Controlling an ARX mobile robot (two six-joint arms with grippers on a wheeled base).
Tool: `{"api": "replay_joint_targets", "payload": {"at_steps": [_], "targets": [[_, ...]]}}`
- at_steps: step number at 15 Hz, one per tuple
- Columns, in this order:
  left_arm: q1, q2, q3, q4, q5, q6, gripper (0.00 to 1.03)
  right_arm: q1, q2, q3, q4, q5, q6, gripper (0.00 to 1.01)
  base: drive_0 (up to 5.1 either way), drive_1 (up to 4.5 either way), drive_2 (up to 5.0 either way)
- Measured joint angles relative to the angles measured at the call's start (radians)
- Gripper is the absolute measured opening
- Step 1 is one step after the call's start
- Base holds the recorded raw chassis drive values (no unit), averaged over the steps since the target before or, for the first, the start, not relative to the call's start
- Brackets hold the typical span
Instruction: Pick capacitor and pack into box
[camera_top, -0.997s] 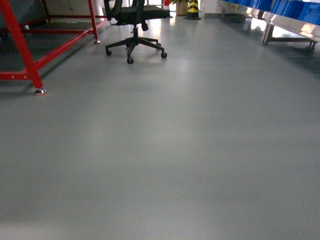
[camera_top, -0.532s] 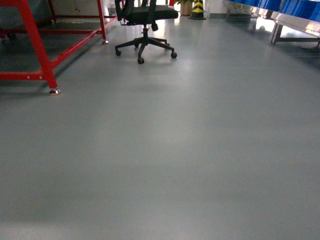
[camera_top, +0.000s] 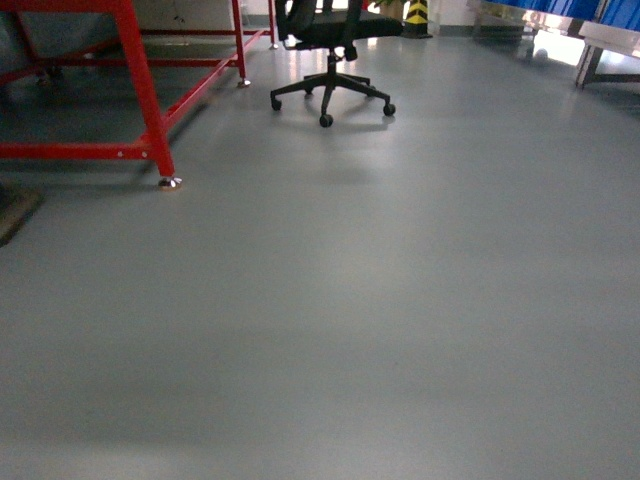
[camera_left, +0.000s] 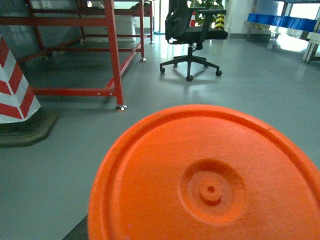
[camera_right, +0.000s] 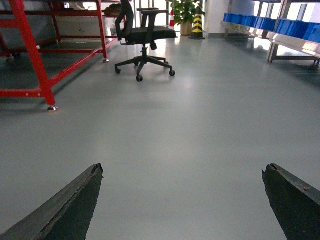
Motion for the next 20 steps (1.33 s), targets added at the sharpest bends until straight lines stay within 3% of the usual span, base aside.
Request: {"api": "replay_joint_targets", "payload": {"at_steps": [20], "targets": [[0.0,0.0,0.0,0.001,0.001,0.0,0.43,0.0,0.0,0.0,0.0,0.001,0.0,0.98,-5.1,2.39,2.4]]}}
